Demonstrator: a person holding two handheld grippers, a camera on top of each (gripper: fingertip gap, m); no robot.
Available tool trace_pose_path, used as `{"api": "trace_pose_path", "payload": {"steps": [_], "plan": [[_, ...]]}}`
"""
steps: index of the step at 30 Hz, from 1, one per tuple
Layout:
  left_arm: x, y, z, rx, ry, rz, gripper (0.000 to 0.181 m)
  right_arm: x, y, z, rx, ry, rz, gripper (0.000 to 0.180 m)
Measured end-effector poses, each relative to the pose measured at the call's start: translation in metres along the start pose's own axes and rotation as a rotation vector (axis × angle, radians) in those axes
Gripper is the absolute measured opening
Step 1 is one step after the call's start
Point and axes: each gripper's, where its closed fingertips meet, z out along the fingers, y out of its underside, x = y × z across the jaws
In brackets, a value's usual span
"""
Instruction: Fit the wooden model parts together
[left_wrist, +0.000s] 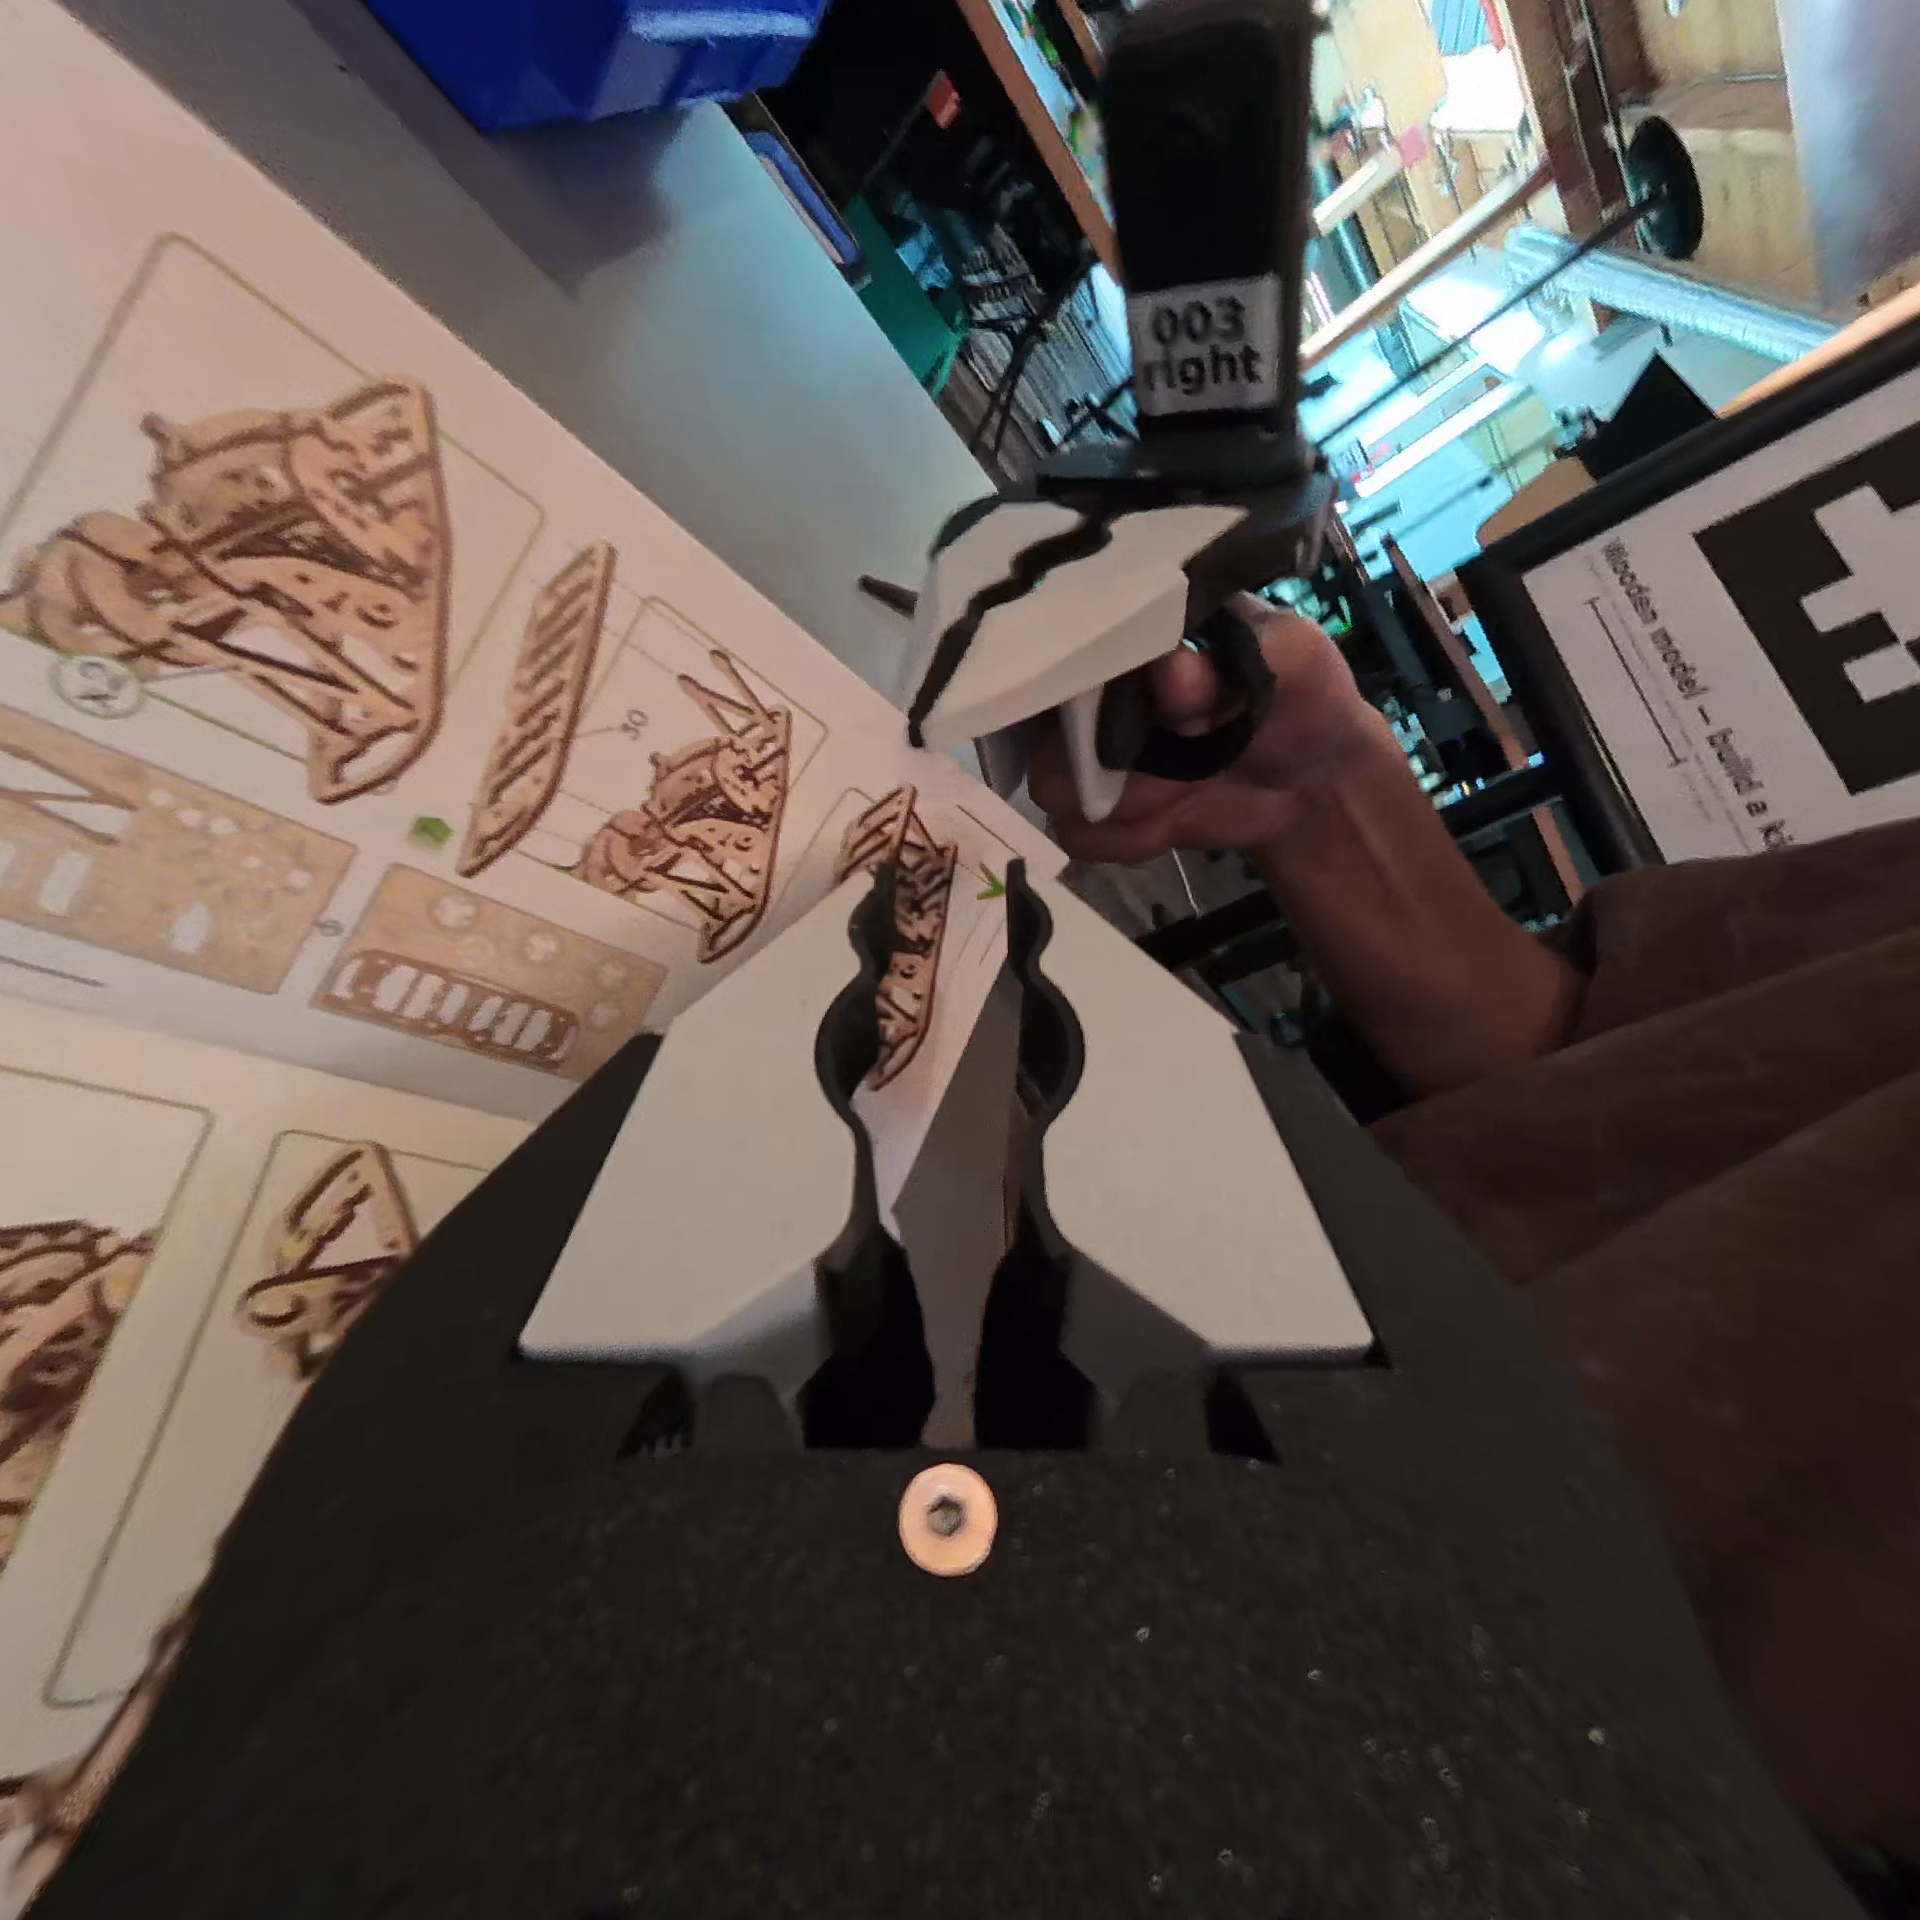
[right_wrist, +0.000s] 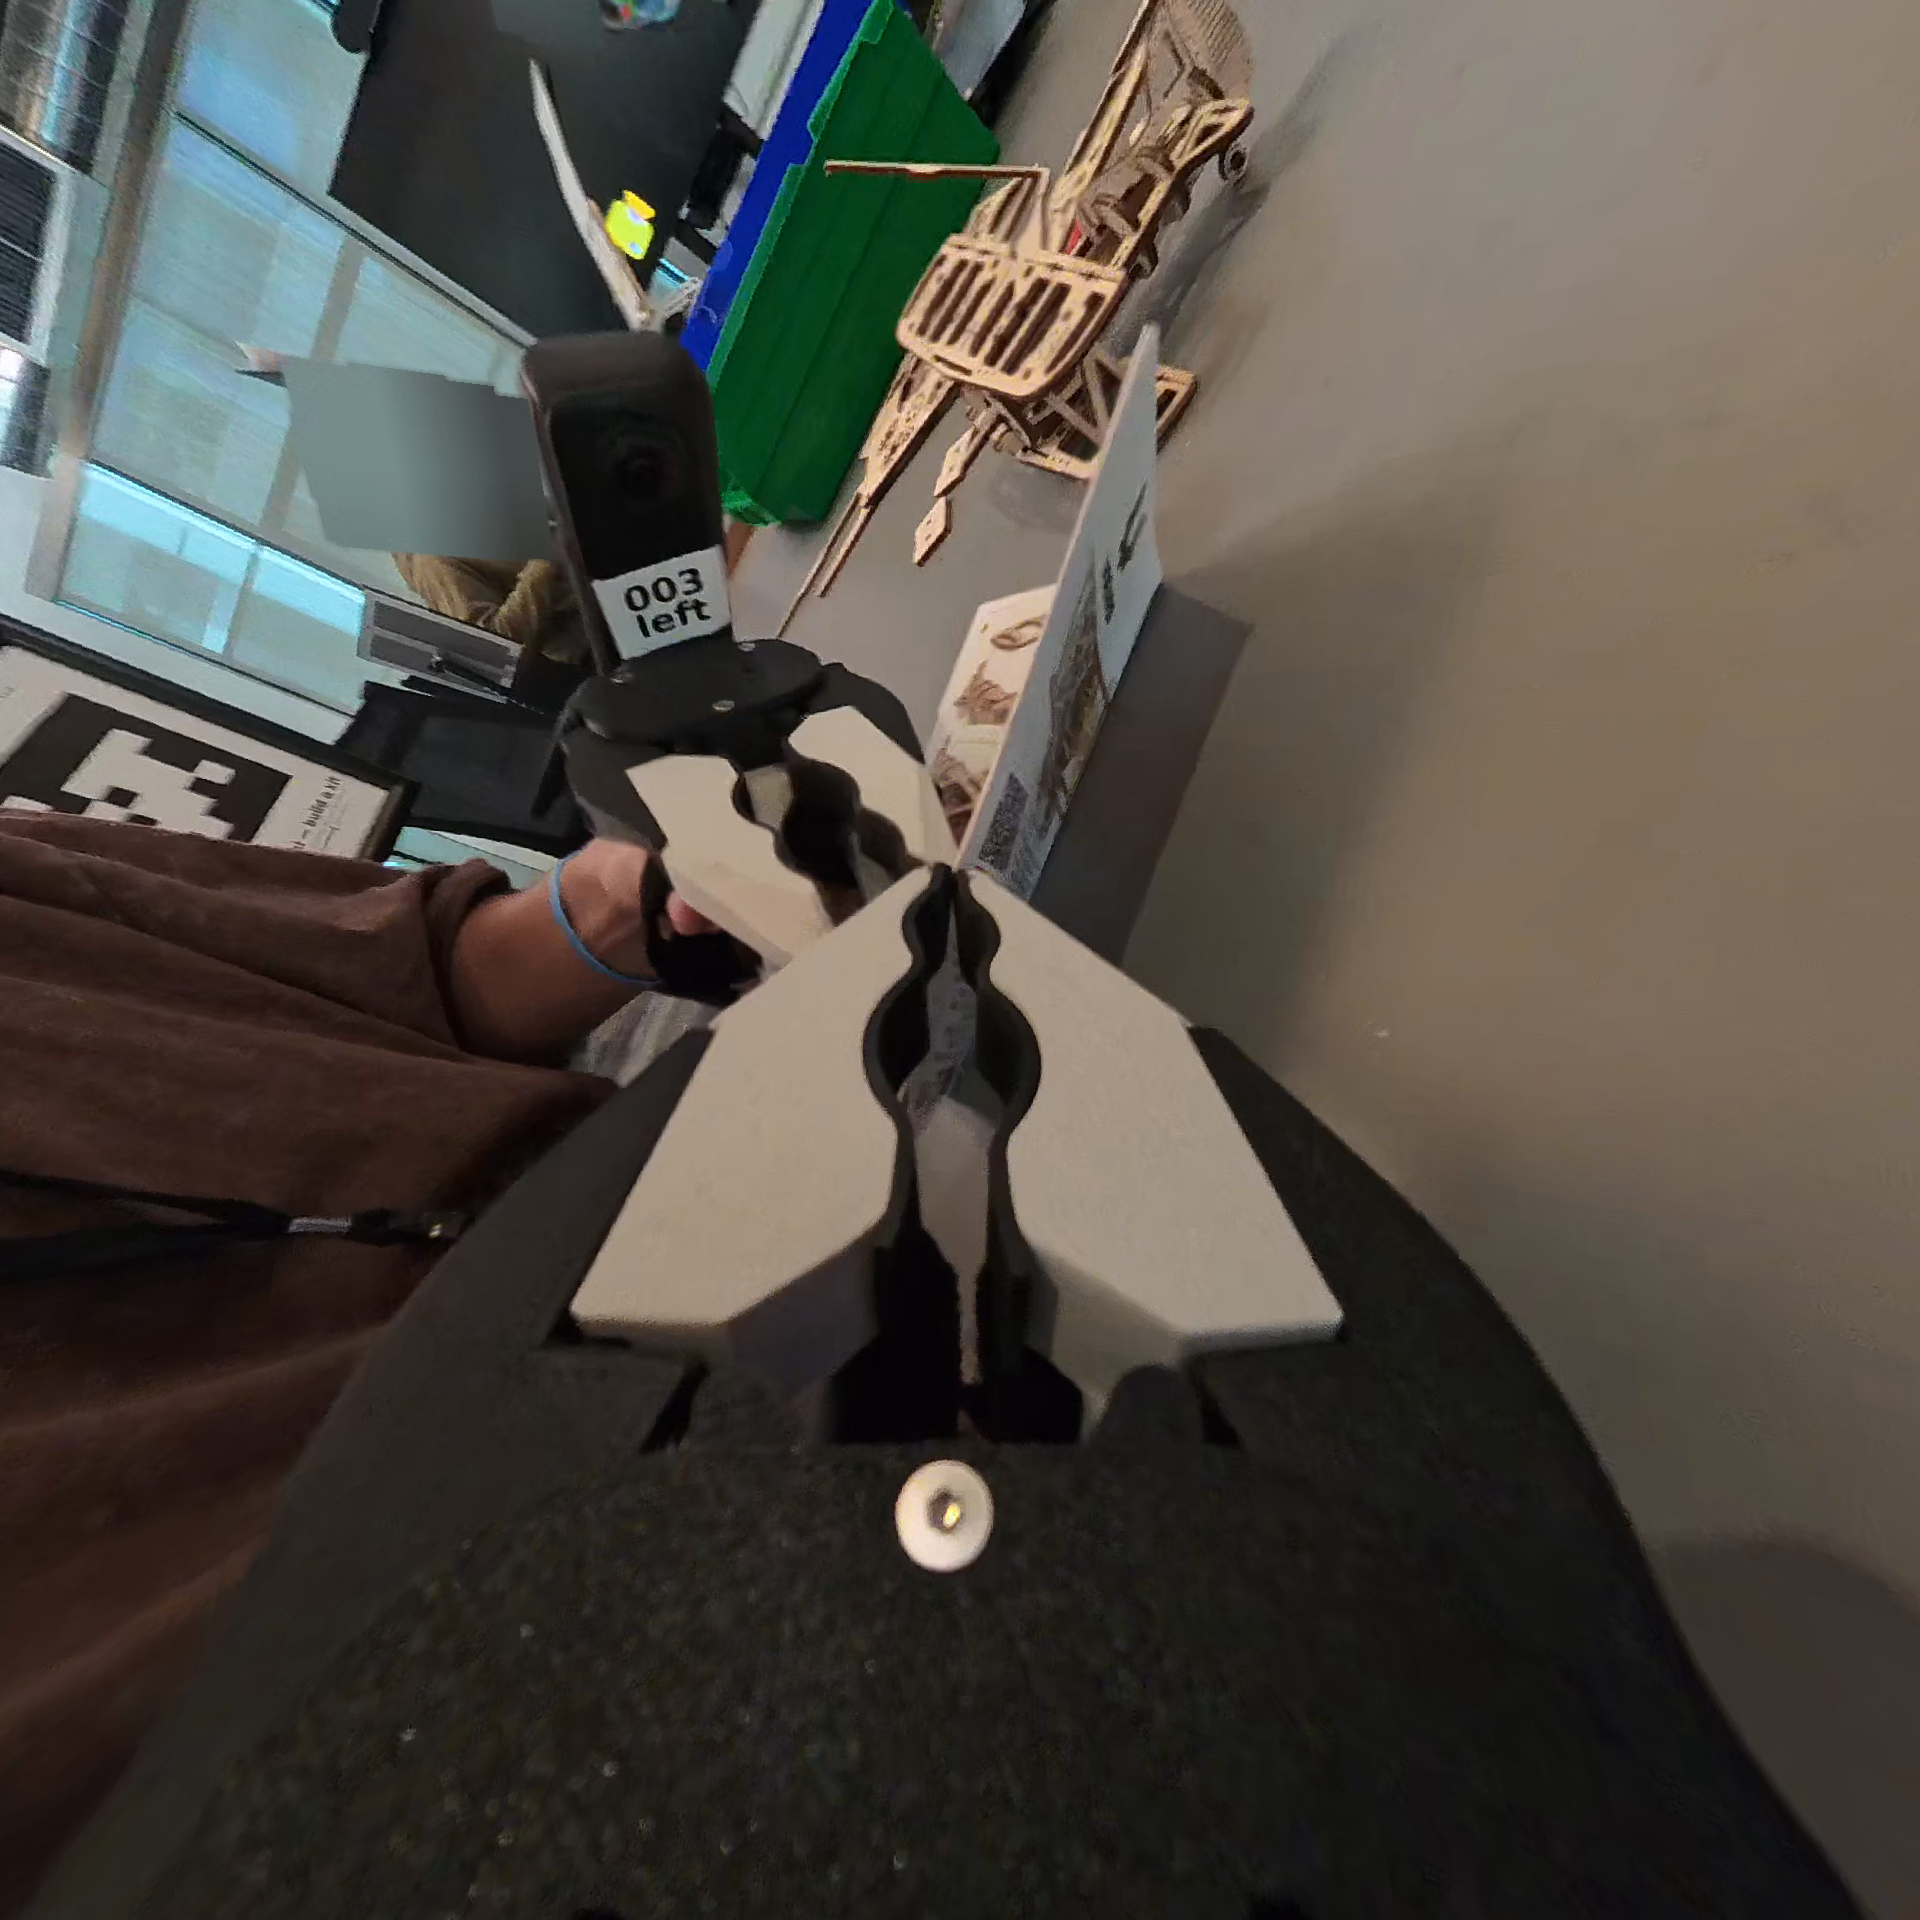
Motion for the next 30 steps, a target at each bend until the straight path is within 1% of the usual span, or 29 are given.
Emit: {"api": "trace_pose_path", "payload": {"steps": [1,3,4,6,7,8,9,11,12,13,14,15,17,19,20,22,30], "plan": [[-0.005,-0.006,-0.004,0.029,-0.03,-0.022,0.023,0.003,0.0,-0.001,-0.002,0.031,-0.018,0.0],[-0.017,-0.017,-0.017,0.079,-0.129,-0.009,0.039,0.007,0.0,-0.004,-0.013,0.08,-0.048,0.0],[-0.03,-0.016,-0.023,0.051,-0.244,0.062,0.046,0.01,-0.001,-0.006,-0.013,0.105,-0.053,0.0],[-0.051,-0.007,-0.032,-0.075,-0.466,0.308,0.062,0.028,0.002,-0.011,-0.046,0.229,-0.067,0.0],[-0.058,0.0,-0.032,-0.151,-0.535,0.406,0.062,0.035,0.006,-0.012,-0.078,0.282,-0.097,0.0],[-0.062,0.006,-0.03,-0.2,-0.577,0.46,0.062,0.04,0.008,-0.012,-0.098,0.324,-0.127,0.0],[-0.064,0.01,-0.027,-0.211,-0.596,0.49,0.066,0.045,0.008,-0.012,-0.11,0.374,-0.163,0.001],[-0.063,0.015,-0.02,-0.225,-0.598,0.53,0.063,0.047,0.0,-0.015,-0.117,0.475,-0.306,0.024],[-0.063,0.015,-0.02,-0.234,-0.608,0.546,0.061,0.044,-0.003,-0.016,-0.123,0.514,-0.408,0.033],[-0.064,0.015,-0.019,-0.245,-0.615,0.561,0.061,0.04,-0.003,-0.016,-0.143,0.553,-0.511,0.043],[-0.065,0.015,-0.019,-0.248,-0.621,0.572,0.061,0.039,-0.001,-0.014,-0.173,0.599,-0.588,0.059],[-0.065,0.014,-0.018,-0.243,-0.623,0.579,0.061,0.04,0.006,-0.012,-0.215,0.634,-0.632,0.069],[-0.065,0.015,-0.018,-0.24,-0.627,0.589,0.061,0.047,0.025,-0.005,-0.302,0.675,-0.656,0.071],[-0.065,0.015,-0.019,-0.239,-0.63,0.592,0.06,0.052,0.034,-0.001,-0.309,0.677,-0.647,0.068],[-0.065,0.015,-0.019,-0.237,-0.631,0.592,0.06,0.049,0.034,0.0,-0.288,0.658,-0.626,0.061],[-0.066,0.015,-0.019,-0.235,-0.632,0.592,0.06,0.048,0.032,-0.001,-0.29,0.654,-0.617,0.055],[-0.066,0.014,-0.02,-0.227,-0.631,0.58,0.057,0.037,0.022,-0.003,-0.237,0.631,-0.657,0.041]]}}
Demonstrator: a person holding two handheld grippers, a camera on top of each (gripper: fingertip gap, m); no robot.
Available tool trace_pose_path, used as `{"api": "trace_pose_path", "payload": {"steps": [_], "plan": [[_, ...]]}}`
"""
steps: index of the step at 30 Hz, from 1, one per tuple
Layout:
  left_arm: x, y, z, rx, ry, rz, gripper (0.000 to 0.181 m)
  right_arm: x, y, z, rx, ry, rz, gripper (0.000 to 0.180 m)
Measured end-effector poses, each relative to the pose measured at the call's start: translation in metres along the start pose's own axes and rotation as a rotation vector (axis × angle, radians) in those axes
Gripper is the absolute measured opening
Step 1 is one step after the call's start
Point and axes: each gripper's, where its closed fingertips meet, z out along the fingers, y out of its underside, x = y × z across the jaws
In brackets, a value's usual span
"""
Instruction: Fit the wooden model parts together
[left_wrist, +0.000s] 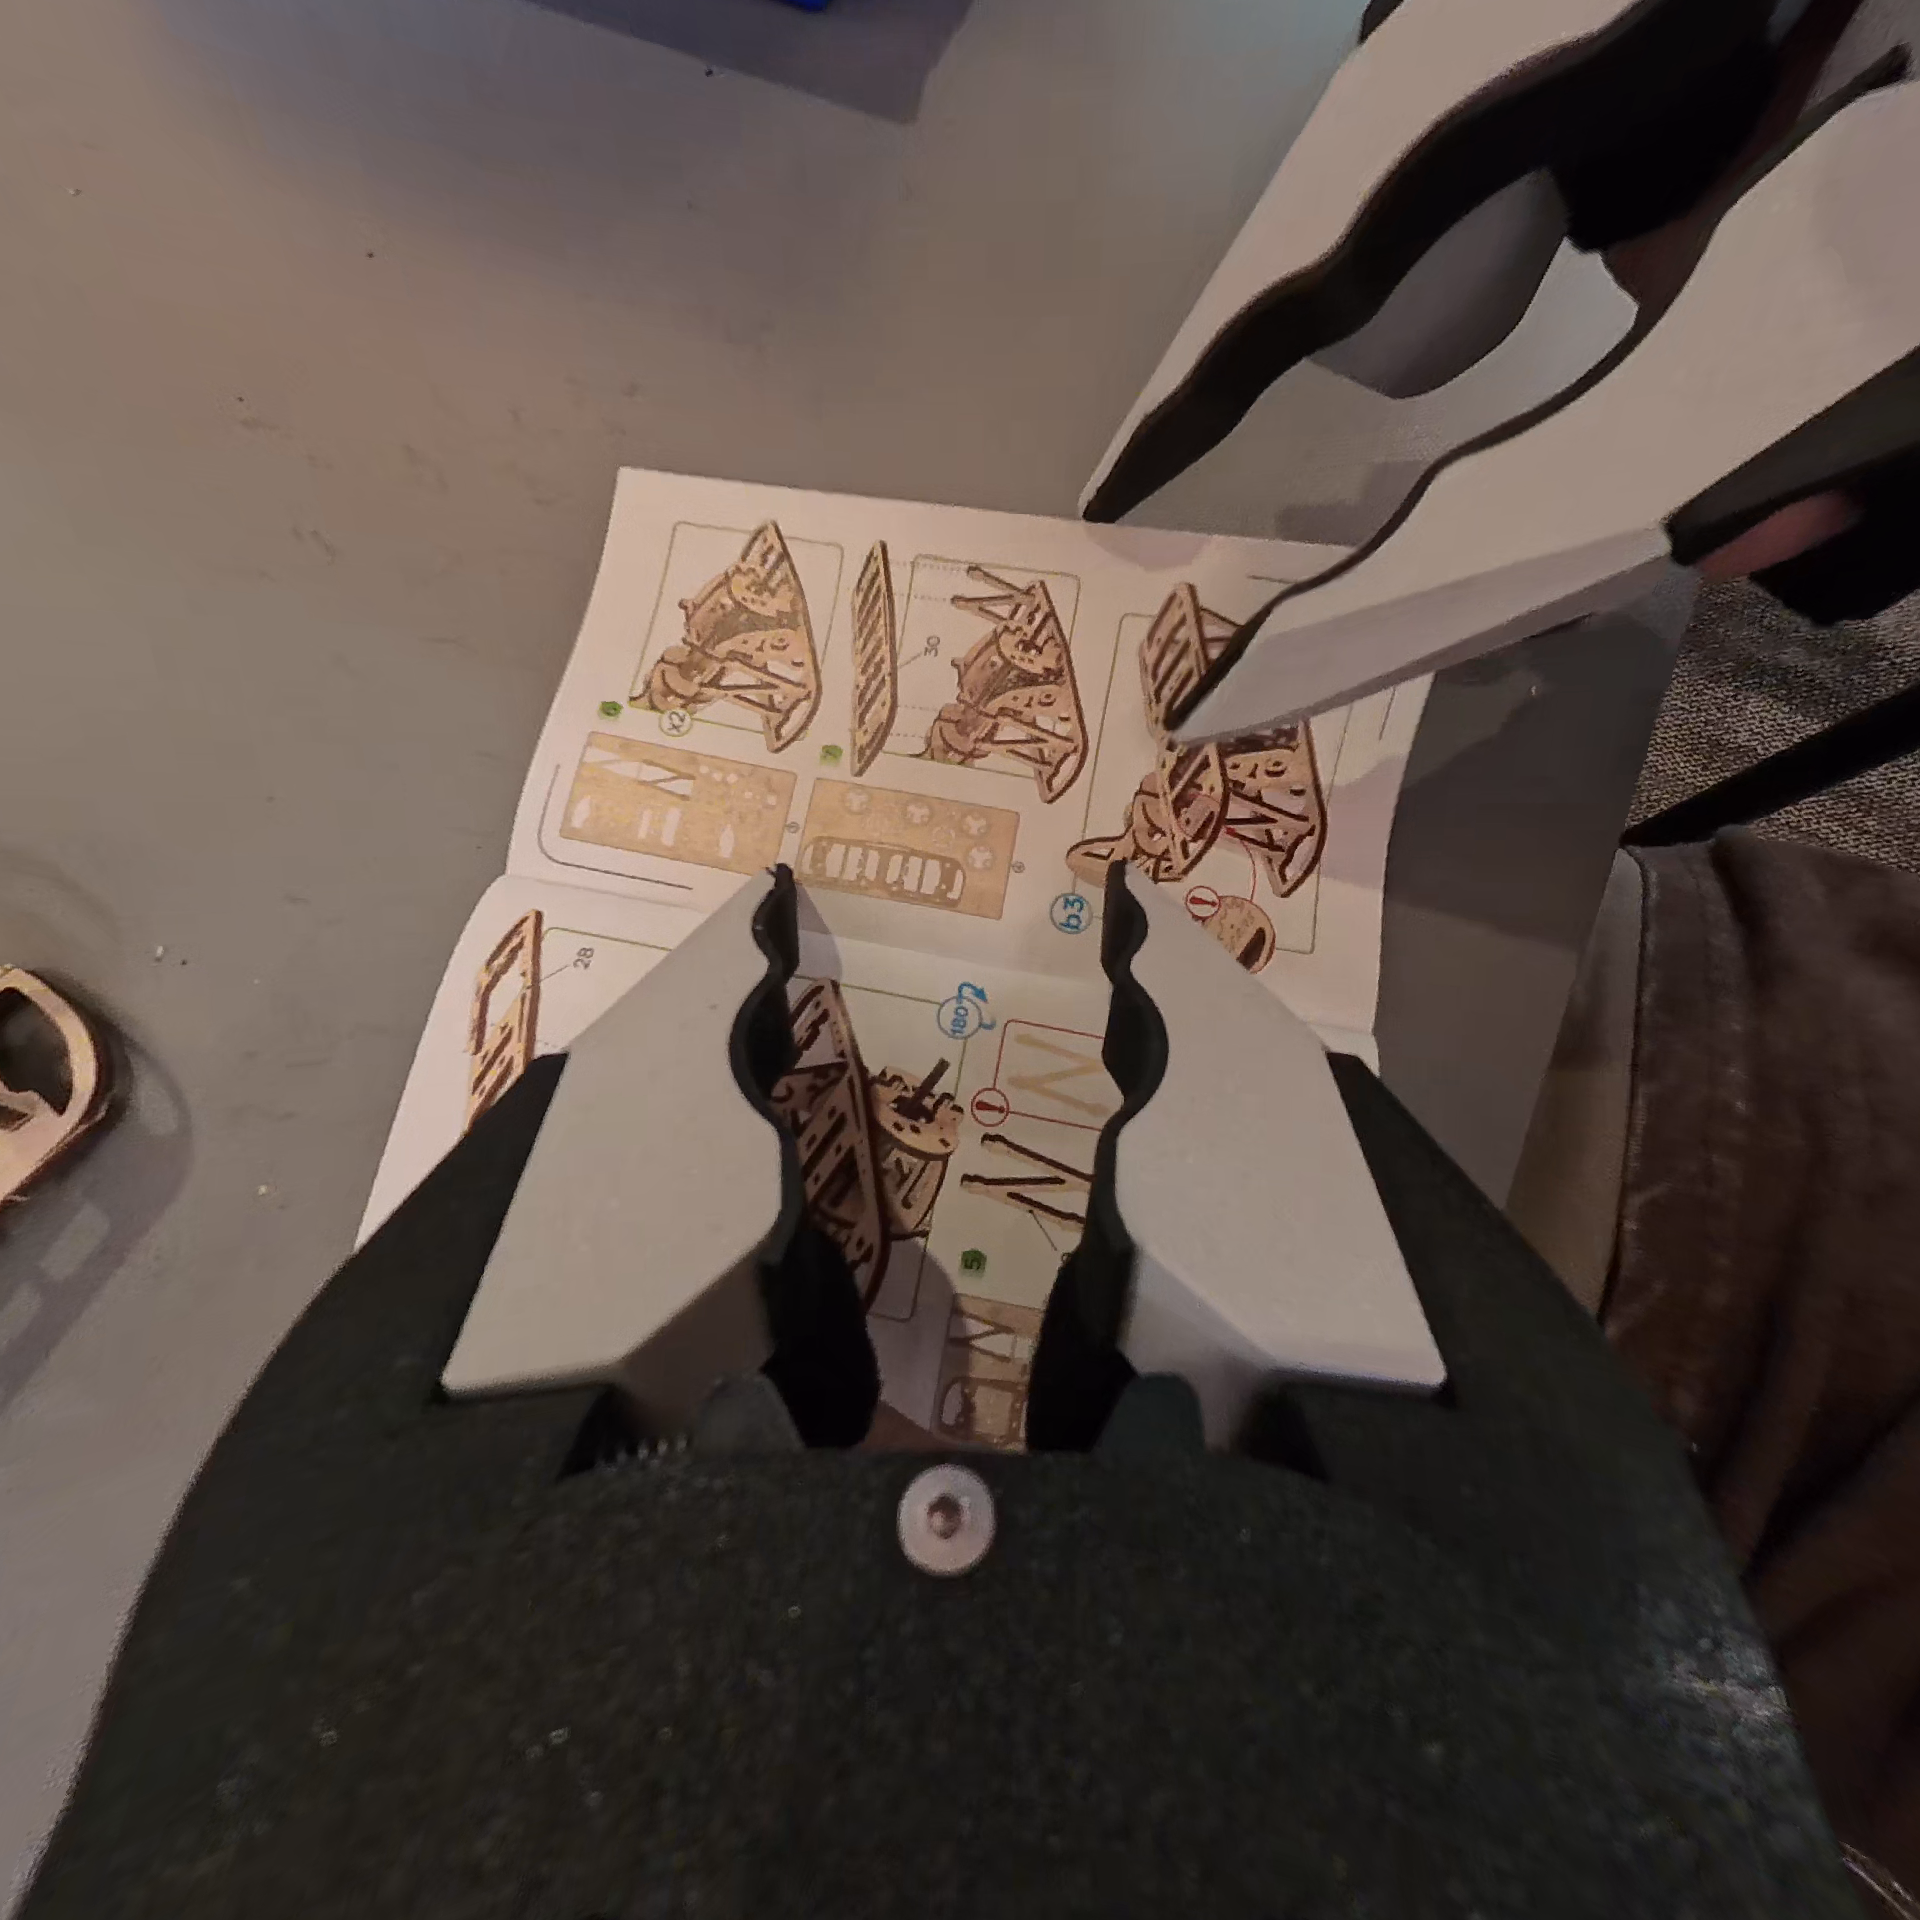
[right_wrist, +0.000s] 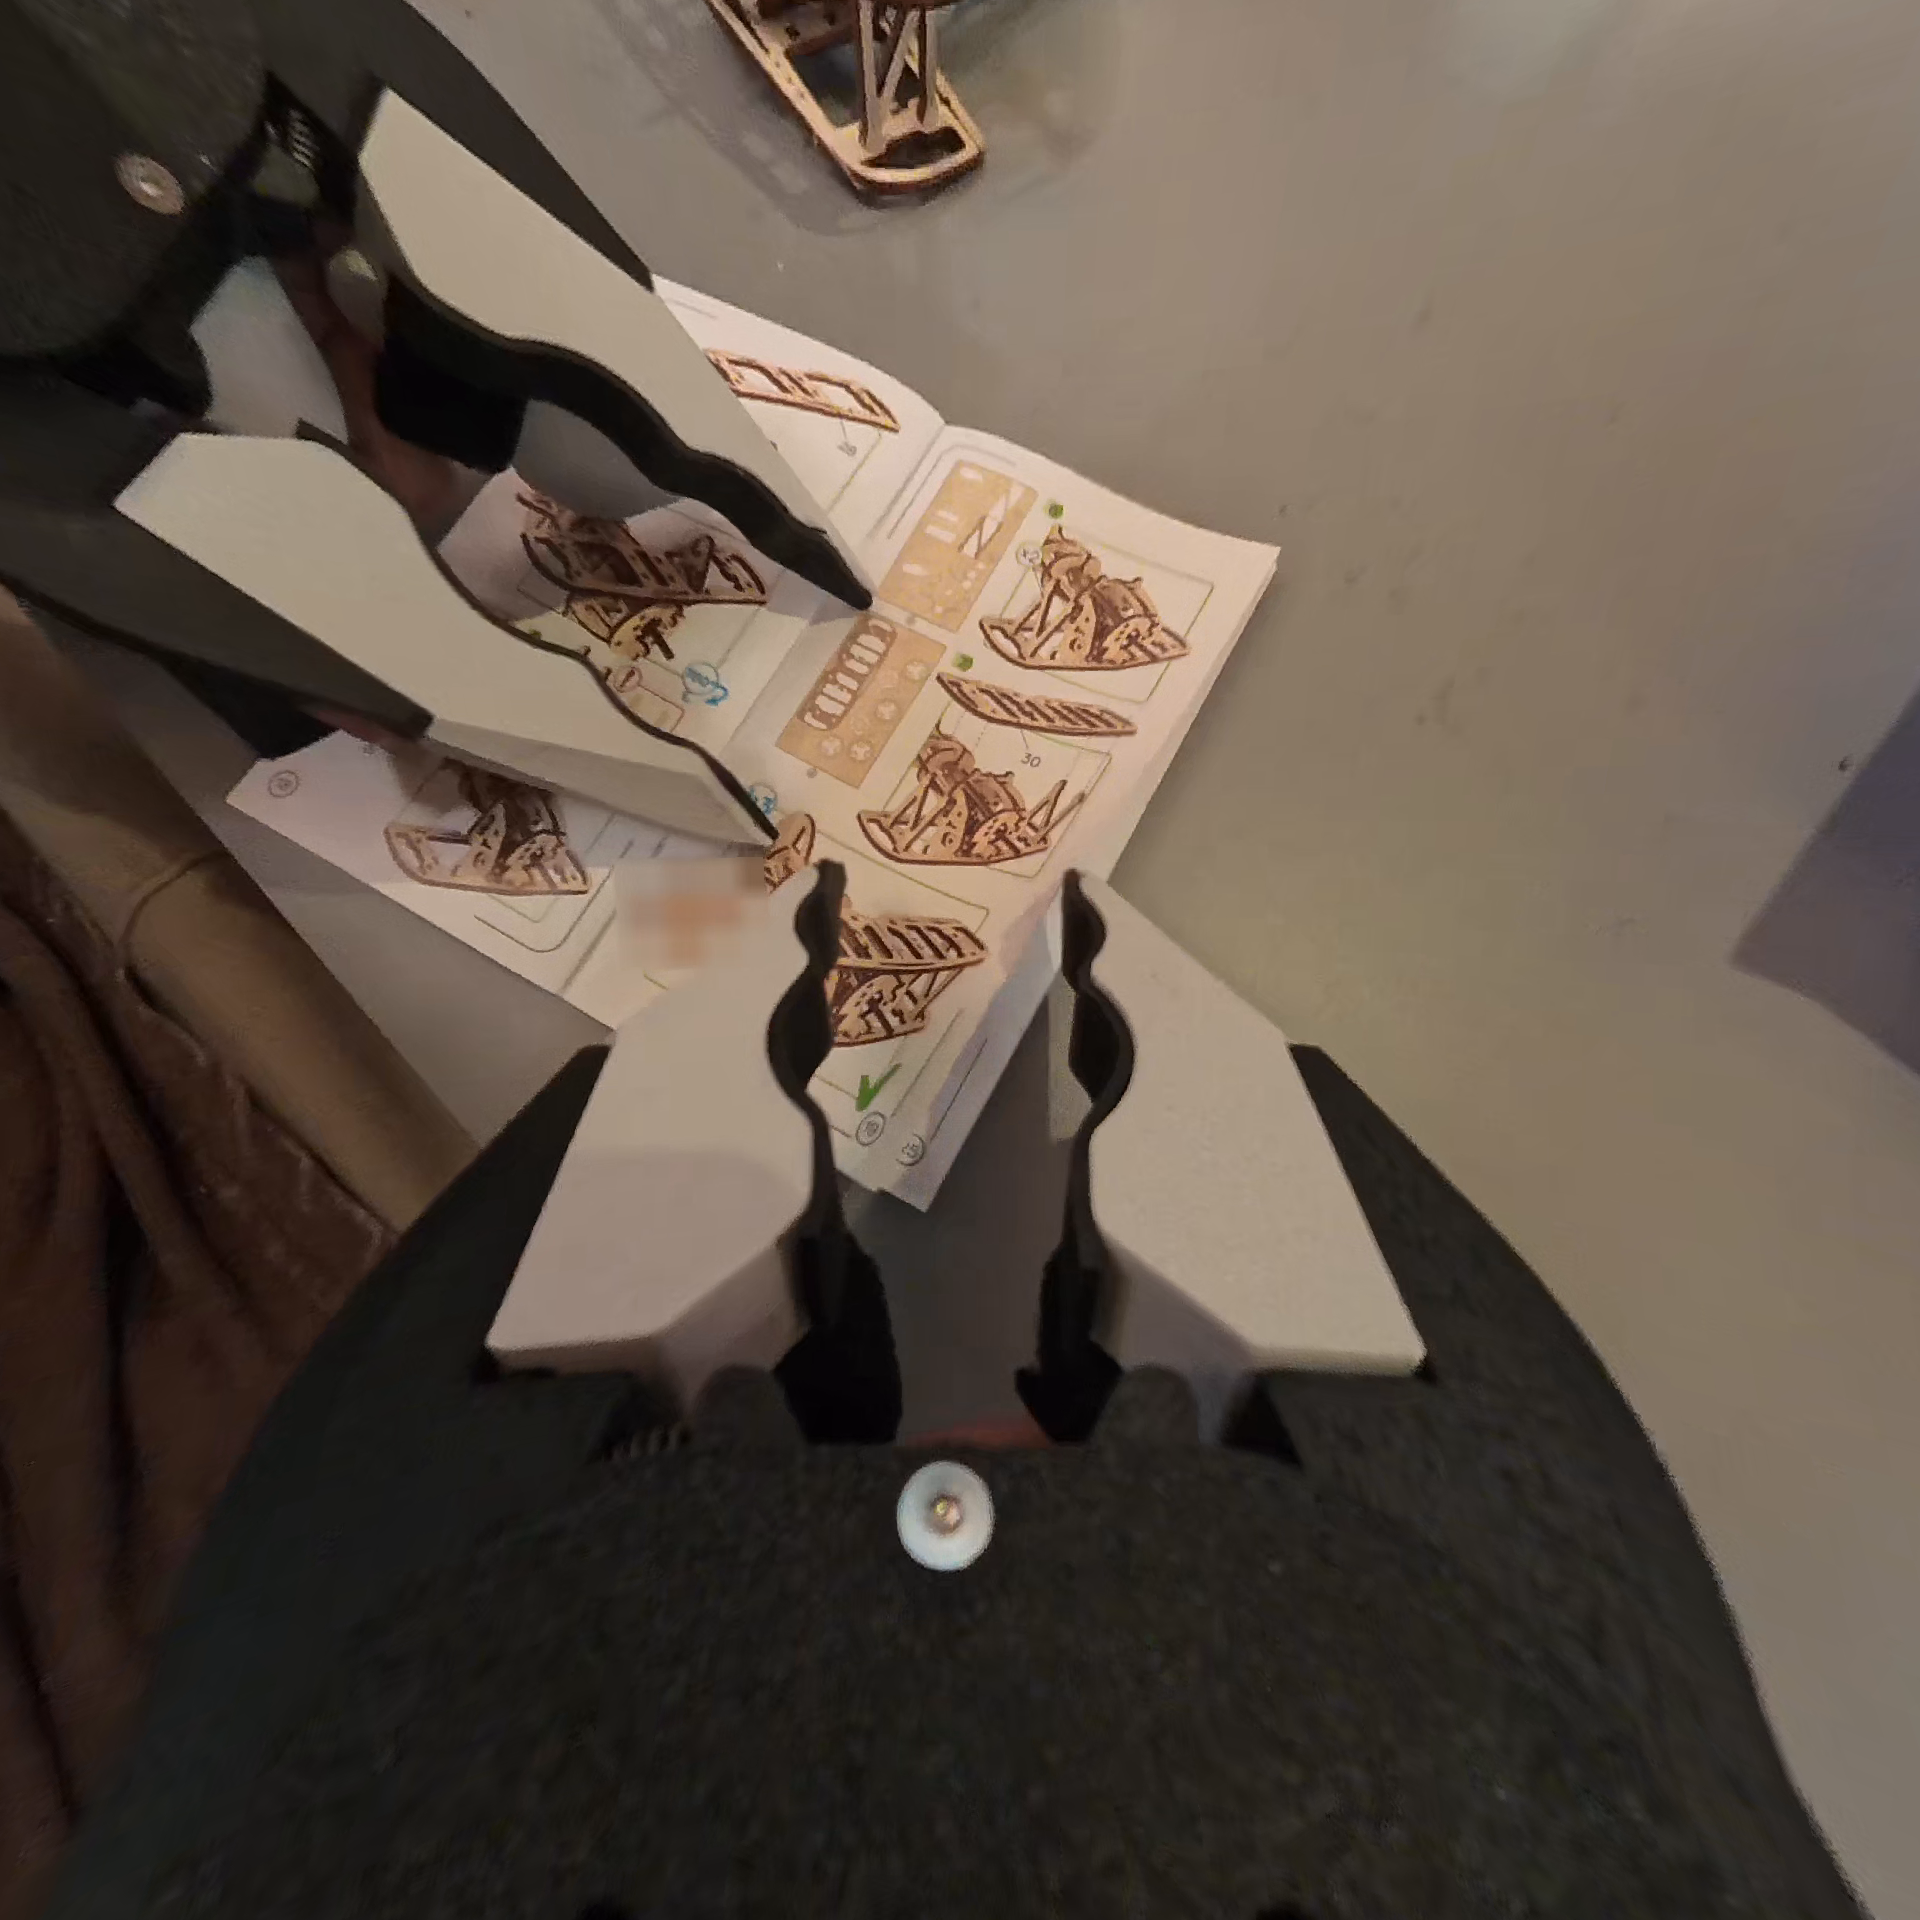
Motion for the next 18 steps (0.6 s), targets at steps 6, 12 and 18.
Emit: {"api": "trace_pose_path", "payload": {"steps": [6,12,18], "plan": [[-0.003,-0.001,-0.001,0.008,0.007,-0.037,0.051,-0.005,-0.007,-0.003,0.059,-0.037,0.007,0.019],[-0.005,-0.001,-0.001,0.014,0.014,-0.06,0.048,-0.013,-0.017,0.0,0.093,-0.096,0.112,0.002],[-0.007,-0.017,-0.011,0.09,0.149,-0.299,0.036,-0.019,-0.028,-0.003,0.103,-0.044,-0.029,0.0]]}}
